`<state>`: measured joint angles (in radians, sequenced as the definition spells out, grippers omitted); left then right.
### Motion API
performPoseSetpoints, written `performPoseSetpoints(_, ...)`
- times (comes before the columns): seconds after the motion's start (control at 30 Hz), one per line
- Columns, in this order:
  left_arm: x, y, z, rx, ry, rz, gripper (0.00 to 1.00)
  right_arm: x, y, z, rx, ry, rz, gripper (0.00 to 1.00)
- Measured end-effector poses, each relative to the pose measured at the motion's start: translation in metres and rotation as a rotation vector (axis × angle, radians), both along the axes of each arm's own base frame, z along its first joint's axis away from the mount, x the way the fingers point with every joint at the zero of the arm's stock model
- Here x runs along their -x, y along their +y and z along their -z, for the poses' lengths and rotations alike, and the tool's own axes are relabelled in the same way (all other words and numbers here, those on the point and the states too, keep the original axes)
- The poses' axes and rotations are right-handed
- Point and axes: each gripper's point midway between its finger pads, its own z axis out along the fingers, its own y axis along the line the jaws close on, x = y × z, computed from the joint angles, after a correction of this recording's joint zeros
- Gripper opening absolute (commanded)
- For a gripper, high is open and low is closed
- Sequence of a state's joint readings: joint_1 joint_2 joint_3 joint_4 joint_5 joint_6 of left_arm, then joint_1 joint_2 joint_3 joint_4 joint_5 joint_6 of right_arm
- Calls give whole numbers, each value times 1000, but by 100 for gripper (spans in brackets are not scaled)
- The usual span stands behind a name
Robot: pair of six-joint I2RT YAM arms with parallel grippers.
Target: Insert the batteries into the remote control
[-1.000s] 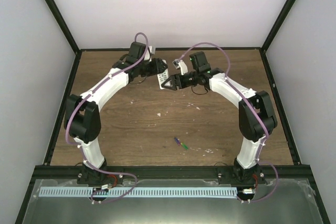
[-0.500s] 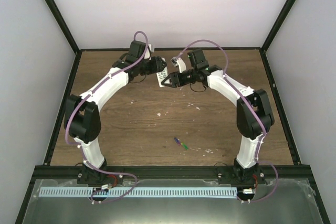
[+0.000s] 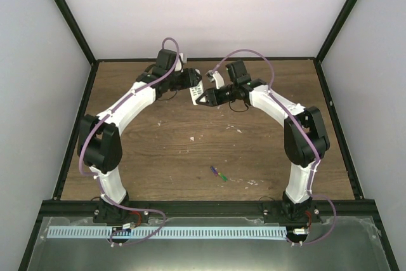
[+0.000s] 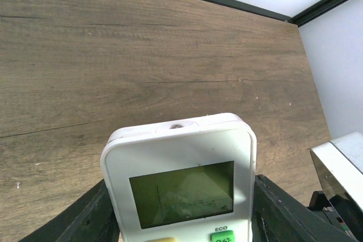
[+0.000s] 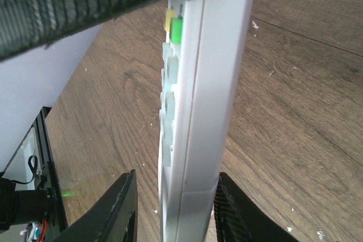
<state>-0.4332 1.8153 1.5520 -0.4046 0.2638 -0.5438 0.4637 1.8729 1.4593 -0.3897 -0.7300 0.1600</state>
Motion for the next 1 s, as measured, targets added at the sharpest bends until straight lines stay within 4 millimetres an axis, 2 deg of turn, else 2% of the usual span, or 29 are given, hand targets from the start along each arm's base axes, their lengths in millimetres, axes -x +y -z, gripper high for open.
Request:
performPoseSetpoints(0.17,1,-2,0,-4,-2,1,27,-2,1,-2,-11,1,6,24)
performPoseSetpoints(0.5,0,-3,-1,-3,-11,-1,36,-7,4,-2,-14,3,13,15)
performPoseSetpoints(0.53,0,-3,-1,-3,-11,-1,40,-8,4,-2,-13,5,16,14)
performPoseSetpoints(0.63,0,-3,-2,-3,-14,0,63,-9,3,-2,-9,7,24,14)
performPoseSetpoints(0.73,-1,-3,-2,-7,-21,4,81,-11,2,-2,0,3,37,13)
performPoseSetpoints(0.8,-1,-3,-3,-15,-30,12,98,-13,1,-3,4,-4,45,13)
performPoseSetpoints(1.0,-3,3,-7,-14,-40,0,100,-21,-4,2,46,-26,88,10)
